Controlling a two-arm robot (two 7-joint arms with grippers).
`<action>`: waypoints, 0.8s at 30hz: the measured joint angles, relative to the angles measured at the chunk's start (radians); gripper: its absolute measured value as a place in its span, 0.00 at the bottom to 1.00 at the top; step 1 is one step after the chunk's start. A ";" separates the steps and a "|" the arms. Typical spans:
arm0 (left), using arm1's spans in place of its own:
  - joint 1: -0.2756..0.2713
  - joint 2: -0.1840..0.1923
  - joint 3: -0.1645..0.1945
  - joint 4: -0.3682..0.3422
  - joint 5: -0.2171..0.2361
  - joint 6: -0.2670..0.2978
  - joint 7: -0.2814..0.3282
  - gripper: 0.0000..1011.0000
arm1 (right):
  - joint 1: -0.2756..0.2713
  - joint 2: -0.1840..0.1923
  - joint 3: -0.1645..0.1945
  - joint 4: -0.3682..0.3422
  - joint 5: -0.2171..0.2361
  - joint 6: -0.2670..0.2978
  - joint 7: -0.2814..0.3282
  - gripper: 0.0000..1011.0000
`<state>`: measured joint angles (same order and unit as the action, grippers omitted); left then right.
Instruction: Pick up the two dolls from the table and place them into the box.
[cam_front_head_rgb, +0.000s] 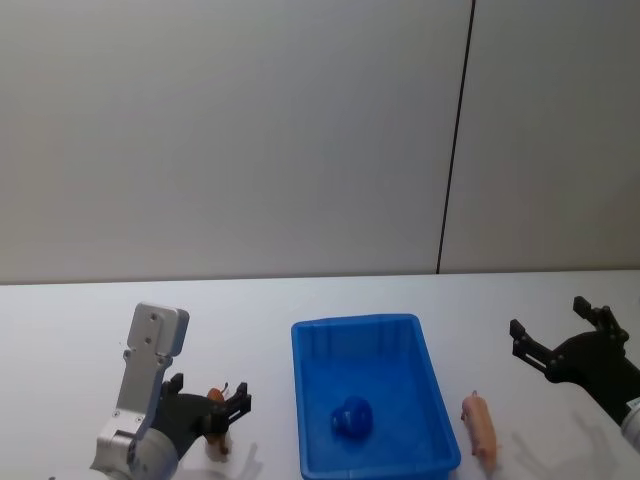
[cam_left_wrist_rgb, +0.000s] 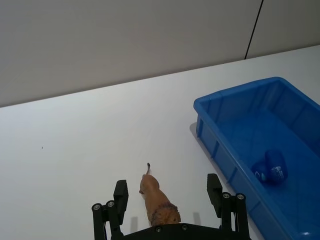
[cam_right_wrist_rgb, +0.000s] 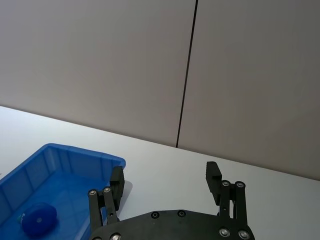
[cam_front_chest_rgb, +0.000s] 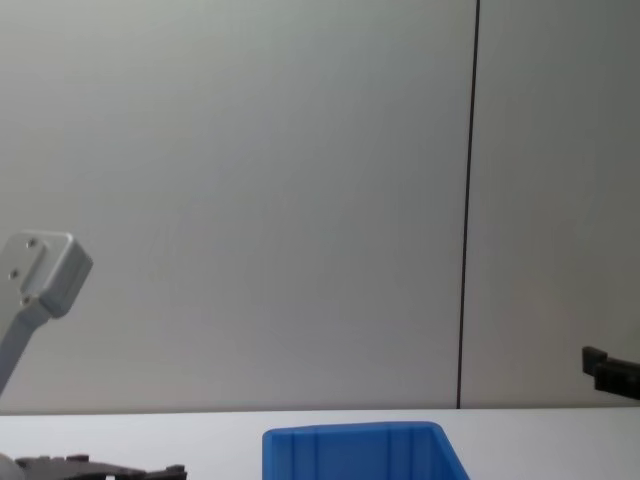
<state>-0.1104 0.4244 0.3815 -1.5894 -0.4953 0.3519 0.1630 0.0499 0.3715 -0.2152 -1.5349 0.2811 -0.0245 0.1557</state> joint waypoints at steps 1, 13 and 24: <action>0.001 -0.002 0.000 0.007 -0.005 0.000 0.000 0.99 | 0.000 0.000 0.000 0.000 0.000 0.000 0.000 0.99; -0.010 -0.023 -0.002 0.065 -0.020 -0.003 -0.011 0.99 | 0.000 0.000 0.000 0.000 0.000 0.000 0.000 0.99; -0.042 -0.050 -0.004 0.137 -0.011 0.001 -0.033 0.99 | 0.000 0.000 0.000 0.000 0.000 0.000 0.000 0.99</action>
<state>-0.1526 0.3740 0.3775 -1.4526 -0.5066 0.3532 0.1297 0.0498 0.3716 -0.2152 -1.5348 0.2809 -0.0245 0.1559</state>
